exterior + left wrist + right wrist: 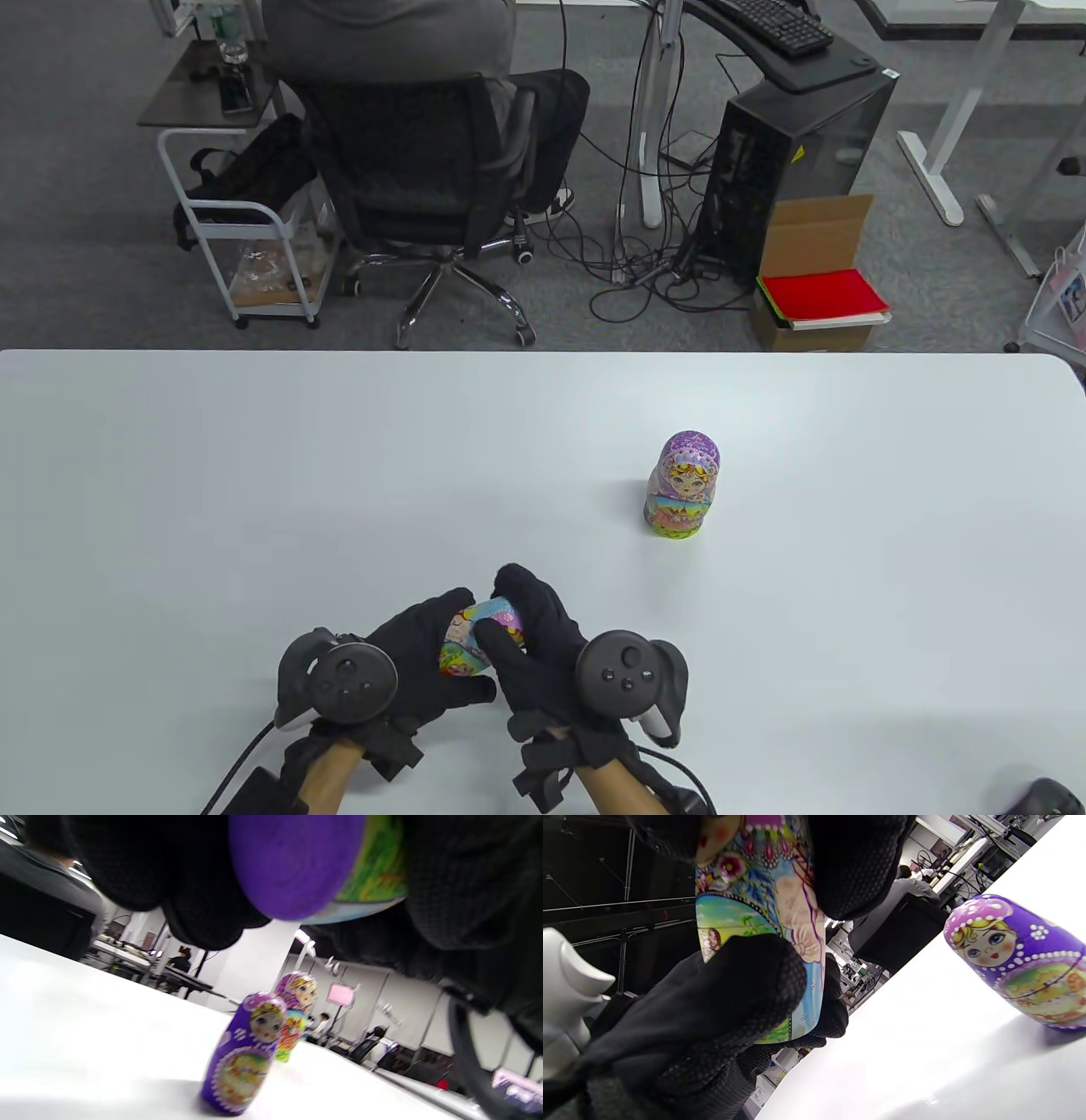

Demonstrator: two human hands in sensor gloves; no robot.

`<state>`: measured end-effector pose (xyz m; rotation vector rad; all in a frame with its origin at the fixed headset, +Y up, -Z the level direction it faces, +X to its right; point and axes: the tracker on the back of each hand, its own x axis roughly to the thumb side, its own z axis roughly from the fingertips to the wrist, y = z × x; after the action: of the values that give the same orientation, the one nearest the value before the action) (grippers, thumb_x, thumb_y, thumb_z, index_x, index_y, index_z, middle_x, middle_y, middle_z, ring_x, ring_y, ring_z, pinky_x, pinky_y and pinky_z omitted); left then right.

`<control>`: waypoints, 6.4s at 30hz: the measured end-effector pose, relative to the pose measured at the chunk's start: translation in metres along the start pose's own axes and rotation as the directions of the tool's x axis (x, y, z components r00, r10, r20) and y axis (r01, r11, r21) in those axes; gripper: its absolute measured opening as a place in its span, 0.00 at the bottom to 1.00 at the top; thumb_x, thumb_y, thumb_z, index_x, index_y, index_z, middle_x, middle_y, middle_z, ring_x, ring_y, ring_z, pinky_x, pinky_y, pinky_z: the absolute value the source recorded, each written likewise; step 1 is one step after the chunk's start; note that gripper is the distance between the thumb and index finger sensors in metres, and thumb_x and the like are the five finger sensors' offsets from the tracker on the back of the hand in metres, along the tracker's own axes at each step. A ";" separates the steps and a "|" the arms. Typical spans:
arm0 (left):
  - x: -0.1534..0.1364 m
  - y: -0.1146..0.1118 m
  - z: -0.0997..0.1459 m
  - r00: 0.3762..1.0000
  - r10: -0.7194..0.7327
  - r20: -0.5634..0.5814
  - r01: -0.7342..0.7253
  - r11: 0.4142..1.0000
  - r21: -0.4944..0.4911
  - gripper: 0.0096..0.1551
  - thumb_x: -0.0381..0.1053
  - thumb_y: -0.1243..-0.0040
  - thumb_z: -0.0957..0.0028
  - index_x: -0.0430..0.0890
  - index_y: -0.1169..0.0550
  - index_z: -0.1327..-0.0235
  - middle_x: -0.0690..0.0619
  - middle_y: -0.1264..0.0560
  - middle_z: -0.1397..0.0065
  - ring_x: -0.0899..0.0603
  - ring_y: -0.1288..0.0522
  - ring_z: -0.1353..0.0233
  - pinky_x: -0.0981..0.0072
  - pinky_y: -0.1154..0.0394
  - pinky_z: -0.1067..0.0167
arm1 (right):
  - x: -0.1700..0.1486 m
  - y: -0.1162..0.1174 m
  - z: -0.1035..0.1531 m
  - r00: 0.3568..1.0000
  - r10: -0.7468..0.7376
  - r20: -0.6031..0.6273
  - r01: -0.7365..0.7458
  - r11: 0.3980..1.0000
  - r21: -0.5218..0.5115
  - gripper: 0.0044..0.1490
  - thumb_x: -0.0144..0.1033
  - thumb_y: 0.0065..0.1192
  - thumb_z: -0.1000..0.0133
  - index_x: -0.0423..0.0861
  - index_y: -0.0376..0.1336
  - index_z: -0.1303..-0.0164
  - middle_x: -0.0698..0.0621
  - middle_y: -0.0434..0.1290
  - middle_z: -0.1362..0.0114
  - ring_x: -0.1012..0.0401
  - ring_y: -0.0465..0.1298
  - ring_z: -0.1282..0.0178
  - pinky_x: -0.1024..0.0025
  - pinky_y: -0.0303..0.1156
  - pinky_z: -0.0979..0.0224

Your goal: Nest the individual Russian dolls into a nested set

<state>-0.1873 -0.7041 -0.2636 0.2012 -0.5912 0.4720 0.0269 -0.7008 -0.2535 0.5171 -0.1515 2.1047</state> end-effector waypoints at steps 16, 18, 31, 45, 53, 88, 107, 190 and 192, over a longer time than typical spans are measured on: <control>0.011 -0.001 0.001 0.996 -0.015 0.088 0.001 0.987 0.158 0.56 0.70 0.27 0.60 0.35 0.29 0.29 0.42 0.20 0.38 0.40 0.15 0.48 0.39 0.19 0.47 | -0.003 -0.020 -0.003 0.995 -0.096 0.020 0.096 0.995 0.005 0.43 0.61 0.49 0.30 0.47 0.43 0.16 0.47 0.55 0.18 0.49 0.72 0.26 0.59 0.76 0.25; 0.008 -0.001 0.000 0.998 -0.027 0.051 0.019 0.988 0.154 0.56 0.70 0.28 0.59 0.35 0.30 0.28 0.42 0.21 0.37 0.39 0.16 0.47 0.38 0.20 0.45 | 0.005 -0.021 -0.001 0.997 0.031 0.068 -0.029 0.999 -0.024 0.43 0.60 0.49 0.30 0.49 0.40 0.15 0.47 0.52 0.15 0.49 0.69 0.21 0.55 0.72 0.20; -0.051 0.002 0.003 0.977 0.049 -0.207 -0.062 0.997 -0.055 0.58 0.63 0.28 0.54 0.36 0.40 0.21 0.39 0.29 0.26 0.34 0.22 0.36 0.34 0.26 0.41 | -0.076 -0.052 -0.006 0.729 0.592 -0.343 -0.580 0.801 0.150 0.42 0.55 0.56 0.30 0.49 0.44 0.15 0.46 0.53 0.14 0.46 0.67 0.17 0.53 0.72 0.20; -0.045 -0.001 0.001 0.973 0.012 -0.231 -0.048 0.988 -0.149 0.57 0.62 0.27 0.54 0.36 0.39 0.20 0.38 0.30 0.25 0.35 0.22 0.35 0.35 0.25 0.40 | -0.095 -0.026 -0.007 0.634 0.694 -0.340 -0.622 0.720 0.309 0.46 0.59 0.56 0.32 0.49 0.43 0.13 0.45 0.53 0.13 0.44 0.66 0.16 0.47 0.67 0.19; -0.052 -0.005 -0.001 0.965 -0.035 -0.261 -0.012 0.984 -0.176 0.57 0.61 0.26 0.54 0.38 0.38 0.19 0.38 0.29 0.24 0.35 0.22 0.35 0.35 0.25 0.41 | -0.019 0.000 -0.015 0.737 0.675 -0.045 -0.671 0.738 0.073 0.46 0.61 0.51 0.31 0.51 0.39 0.13 0.47 0.49 0.11 0.45 0.59 0.12 0.51 0.64 0.15; -0.025 -0.017 -0.004 0.993 0.025 -0.113 -0.047 0.980 -0.194 0.57 0.63 0.26 0.56 0.36 0.36 0.20 0.39 0.27 0.27 0.39 0.19 0.40 0.40 0.22 0.42 | -0.022 0.025 -0.007 0.986 0.160 0.047 -0.166 0.973 0.161 0.36 0.51 0.53 0.29 0.55 0.44 0.15 0.51 0.52 0.13 0.53 0.68 0.16 0.59 0.71 0.17; -0.044 -0.017 -0.002 0.984 0.024 -0.176 -0.063 0.974 -0.216 0.57 0.63 0.26 0.56 0.36 0.36 0.20 0.39 0.27 0.27 0.39 0.19 0.40 0.39 0.23 0.41 | -0.077 -0.046 -0.009 0.588 0.784 -0.198 -0.684 0.613 0.395 0.48 0.62 0.56 0.35 0.53 0.43 0.12 0.45 0.51 0.10 0.43 0.62 0.13 0.48 0.68 0.18; -0.055 -0.038 -0.004 0.971 -0.013 -0.238 -0.059 0.955 -0.291 0.66 0.68 0.38 0.48 0.36 0.56 0.13 0.31 0.48 0.14 0.22 0.49 0.20 0.18 0.49 0.36 | -0.012 0.033 -0.046 0.547 0.835 0.051 -0.828 0.531 0.182 0.44 0.64 0.56 0.35 0.51 0.48 0.16 0.49 0.62 0.18 0.53 0.77 0.28 0.60 0.77 0.25; -0.057 -0.037 -0.005 0.969 -0.014 -0.245 -0.057 0.958 -0.281 0.66 0.69 0.39 0.47 0.36 0.56 0.13 0.31 0.48 0.13 0.22 0.50 0.20 0.18 0.50 0.36 | -0.014 0.034 -0.050 0.531 0.846 0.046 -0.841 0.520 0.148 0.44 0.64 0.55 0.35 0.51 0.48 0.16 0.50 0.63 0.18 0.54 0.77 0.28 0.59 0.76 0.25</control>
<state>-0.2090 -0.7559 -0.3024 -0.1393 -0.4130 0.4190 -0.0098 -0.7160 -0.3012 0.5599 -0.2645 3.1284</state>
